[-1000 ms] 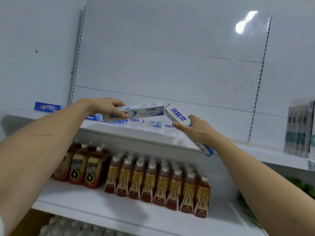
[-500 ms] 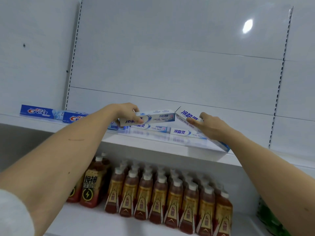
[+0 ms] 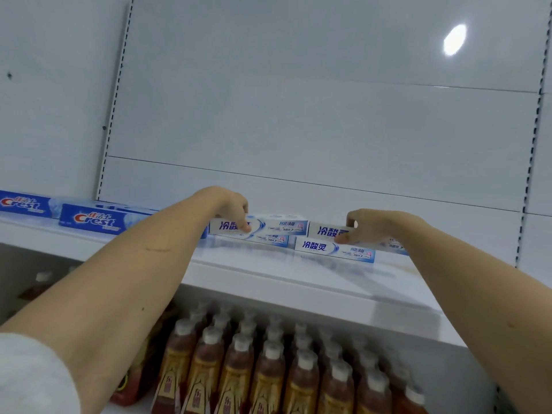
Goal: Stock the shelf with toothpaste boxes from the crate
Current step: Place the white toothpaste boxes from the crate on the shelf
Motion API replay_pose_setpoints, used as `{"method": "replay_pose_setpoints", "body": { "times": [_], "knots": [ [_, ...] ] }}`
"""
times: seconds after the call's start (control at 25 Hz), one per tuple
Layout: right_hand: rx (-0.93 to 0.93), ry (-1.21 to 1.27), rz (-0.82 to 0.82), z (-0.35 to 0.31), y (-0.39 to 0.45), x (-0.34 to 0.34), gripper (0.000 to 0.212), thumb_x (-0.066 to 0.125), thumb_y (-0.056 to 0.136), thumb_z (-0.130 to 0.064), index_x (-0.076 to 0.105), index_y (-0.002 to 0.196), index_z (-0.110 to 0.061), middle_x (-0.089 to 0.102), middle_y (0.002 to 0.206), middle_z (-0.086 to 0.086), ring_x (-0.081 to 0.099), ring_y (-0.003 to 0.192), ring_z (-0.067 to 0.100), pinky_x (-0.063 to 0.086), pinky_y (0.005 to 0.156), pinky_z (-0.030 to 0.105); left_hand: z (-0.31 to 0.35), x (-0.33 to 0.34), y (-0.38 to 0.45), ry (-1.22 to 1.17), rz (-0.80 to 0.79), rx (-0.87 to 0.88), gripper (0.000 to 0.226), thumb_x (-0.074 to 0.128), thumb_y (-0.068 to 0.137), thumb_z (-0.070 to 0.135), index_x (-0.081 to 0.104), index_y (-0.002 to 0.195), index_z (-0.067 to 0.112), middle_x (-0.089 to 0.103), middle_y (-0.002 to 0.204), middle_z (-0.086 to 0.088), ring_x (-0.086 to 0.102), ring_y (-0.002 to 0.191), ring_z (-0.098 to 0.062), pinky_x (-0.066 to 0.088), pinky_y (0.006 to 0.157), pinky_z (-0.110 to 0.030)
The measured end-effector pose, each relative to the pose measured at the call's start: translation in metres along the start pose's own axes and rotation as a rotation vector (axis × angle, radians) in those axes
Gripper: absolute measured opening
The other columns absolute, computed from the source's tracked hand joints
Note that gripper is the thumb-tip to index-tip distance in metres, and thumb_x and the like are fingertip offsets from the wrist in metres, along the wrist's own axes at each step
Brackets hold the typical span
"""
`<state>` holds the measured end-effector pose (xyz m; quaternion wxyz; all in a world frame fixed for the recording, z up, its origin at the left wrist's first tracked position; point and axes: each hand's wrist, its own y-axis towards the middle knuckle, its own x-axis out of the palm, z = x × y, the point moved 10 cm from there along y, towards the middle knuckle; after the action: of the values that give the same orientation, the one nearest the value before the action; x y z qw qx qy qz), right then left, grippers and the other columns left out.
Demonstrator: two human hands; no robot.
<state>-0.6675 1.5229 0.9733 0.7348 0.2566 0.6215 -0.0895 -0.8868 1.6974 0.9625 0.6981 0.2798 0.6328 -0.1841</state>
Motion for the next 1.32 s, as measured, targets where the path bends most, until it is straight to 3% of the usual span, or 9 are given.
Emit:
{"method": "replay_pose_setpoints", "body": {
  "times": [0.08, 0.28, 0.44, 0.56, 0.68, 0.84, 1.08, 1.32],
  "knots": [
    [-0.02, -0.076, -0.07, 0.001, 0.018, 0.015, 0.052, 0.06, 0.081, -0.066, 0.057, 0.107, -0.022, 0.062, 0.109, -0.001, 0.06, 0.085, 0.021, 0.042, 0.072, 0.034, 0.004, 0.005, 0.017, 0.118, -0.046, -0.024, 0.063, 0.066, 0.088, 0.047, 0.044, 0.14, 0.021, 0.05, 0.137, -0.002, 0.054, 0.105, -0.025, 0.044, 0.086, -0.035],
    [-0.04, -0.125, -0.161, -0.003, 0.049, 0.039, 0.055, 0.061, 0.082, -0.063, 0.058, 0.118, -0.022, 0.062, 0.105, -0.002, 0.056, 0.091, 0.023, 0.041, 0.074, 0.033, 0.003, 0.02, 0.054, 0.366, -0.105, -0.066, 0.065, 0.067, 0.086, 0.05, 0.043, 0.142, 0.027, 0.049, 0.14, 0.0, 0.052, 0.117, -0.025, 0.044, 0.102, -0.04],
    [-0.055, -0.085, -0.189, -0.004, 0.062, 0.06, 0.054, 0.061, 0.088, -0.054, 0.053, 0.131, -0.023, 0.058, 0.113, -0.002, 0.054, 0.102, 0.024, 0.043, 0.085, 0.034, -0.008, 0.035, 0.07, 0.408, -0.163, -0.1, 0.067, 0.064, 0.088, 0.051, 0.04, 0.146, 0.029, 0.043, 0.149, 0.0, 0.049, 0.129, -0.026, 0.041, 0.106, -0.041],
    [-0.105, -0.031, -0.129, -0.012, 0.068, 0.059, 0.05, 0.065, 0.088, -0.045, 0.052, 0.133, -0.026, 0.049, 0.107, -0.006, 0.054, 0.095, 0.021, 0.043, 0.084, 0.031, -0.002, 0.032, 0.067, 0.391, -0.142, -0.083, 0.068, 0.066, 0.088, 0.045, 0.038, 0.148, 0.029, 0.037, 0.153, 0.001, 0.045, 0.133, -0.026, 0.039, 0.107, -0.039],
    [-0.116, -0.007, -0.075, -0.018, 0.067, 0.054, 0.05, 0.065, 0.088, -0.044, 0.05, 0.134, -0.028, 0.046, 0.11, -0.007, 0.053, 0.096, 0.021, 0.045, 0.092, 0.034, 0.01, 0.023, 0.057, 0.325, -0.088, -0.051, 0.072, 0.068, 0.087, 0.044, 0.035, 0.149, 0.03, 0.031, 0.156, 0.003, 0.043, 0.134, -0.026, 0.039, 0.106, -0.041],
    [-0.087, 0.004, -0.019, -0.016, 0.057, 0.041, 0.048, 0.058, 0.093, -0.042, 0.049, 0.136, -0.025, 0.051, 0.133, 0.001, 0.052, 0.117, 0.024, 0.042, 0.098, 0.036, 0.014, 0.009, 0.044, 0.192, -0.034, -0.024, 0.069, 0.065, 0.089, 0.044, 0.036, 0.149, 0.026, 0.033, 0.155, 0.002, 0.04, 0.137, -0.026, 0.035, 0.11, -0.044],
    [-0.096, 0.018, 0.076, -0.031, 0.025, 0.01, 0.045, 0.053, 0.096, -0.042, 0.049, 0.137, -0.022, 0.051, 0.137, 0.003, 0.049, 0.123, 0.026, 0.039, 0.101, 0.037, 0.011, -0.013, 0.007, -0.026, 0.092, 0.013, 0.059, 0.05, 0.096, 0.05, 0.039, 0.148, 0.023, 0.037, 0.154, 0.0, 0.038, 0.138, -0.025, 0.03, 0.114, -0.045],
    [-0.115, 0.268, 0.195, -0.064, -0.027, -0.02, 0.044, 0.043, 0.099, -0.048, 0.053, 0.132, -0.021, 0.052, 0.139, 0.004, 0.049, 0.124, 0.025, 0.039, 0.101, 0.039, 0.014, -0.018, -0.054, -0.353, 0.181, 0.095, 0.06, 0.03, 0.103, 0.051, 0.038, 0.149, 0.014, 0.032, 0.158, -0.005, 0.031, 0.144, -0.026, 0.023, 0.118, -0.042]
  ]
}}
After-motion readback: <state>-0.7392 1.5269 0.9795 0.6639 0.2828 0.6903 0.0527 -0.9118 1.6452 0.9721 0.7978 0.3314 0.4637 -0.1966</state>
